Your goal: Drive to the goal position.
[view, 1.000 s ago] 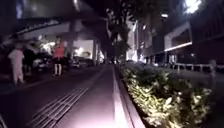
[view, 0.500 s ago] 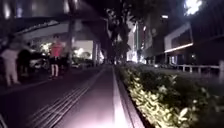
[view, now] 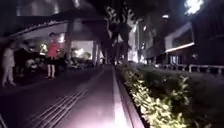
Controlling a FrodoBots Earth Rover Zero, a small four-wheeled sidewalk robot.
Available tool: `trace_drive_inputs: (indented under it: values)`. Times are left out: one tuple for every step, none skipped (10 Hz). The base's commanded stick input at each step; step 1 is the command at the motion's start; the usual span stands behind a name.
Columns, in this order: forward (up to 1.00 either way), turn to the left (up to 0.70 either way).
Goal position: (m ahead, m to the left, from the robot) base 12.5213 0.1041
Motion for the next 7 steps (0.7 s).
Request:
trace_drive_inputs:
  values:
    - [0.45,0.0]
    - [0.45,0.0]
    - [0.45,0.0]
    - [0.45,0.0]
    - [0.45,0.0]
    - [0.45,0.0]
    - [0.45,0.0]
